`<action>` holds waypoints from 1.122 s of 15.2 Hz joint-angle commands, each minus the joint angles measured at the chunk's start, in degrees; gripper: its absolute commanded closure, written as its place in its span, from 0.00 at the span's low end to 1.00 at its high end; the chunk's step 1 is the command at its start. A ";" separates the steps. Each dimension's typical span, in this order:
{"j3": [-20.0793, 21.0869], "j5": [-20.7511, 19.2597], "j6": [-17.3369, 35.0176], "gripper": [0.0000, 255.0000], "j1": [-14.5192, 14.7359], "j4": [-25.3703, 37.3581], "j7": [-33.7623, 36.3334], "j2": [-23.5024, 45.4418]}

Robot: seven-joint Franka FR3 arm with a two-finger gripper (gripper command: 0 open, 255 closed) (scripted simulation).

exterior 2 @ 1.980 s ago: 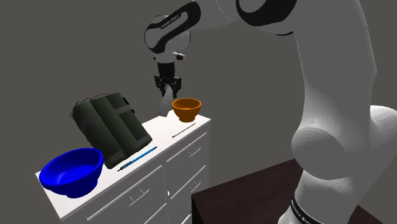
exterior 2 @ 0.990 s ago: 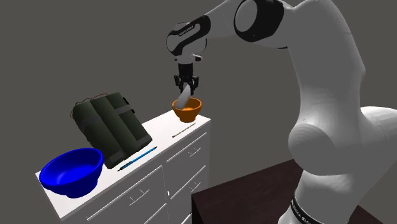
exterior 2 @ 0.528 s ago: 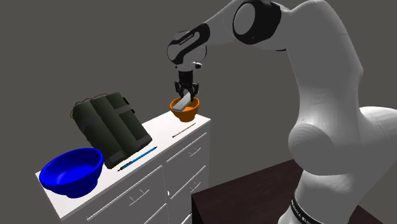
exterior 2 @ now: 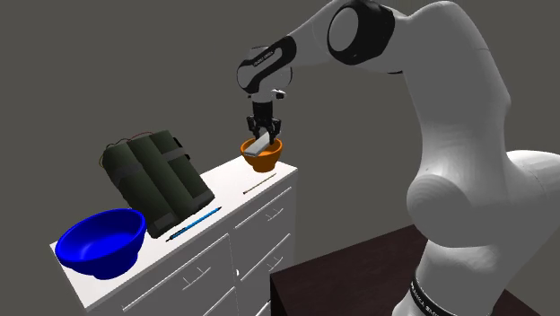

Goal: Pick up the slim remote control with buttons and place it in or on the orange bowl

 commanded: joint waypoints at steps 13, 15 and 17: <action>0.65 0.87 -5.64 0.00 0.18 3.10 -0.53 -2.21; 0.65 0.87 -5.64 0.00 0.19 3.11 -0.53 -2.20; 0.65 0.87 -5.64 0.00 0.19 3.11 -0.53 -2.20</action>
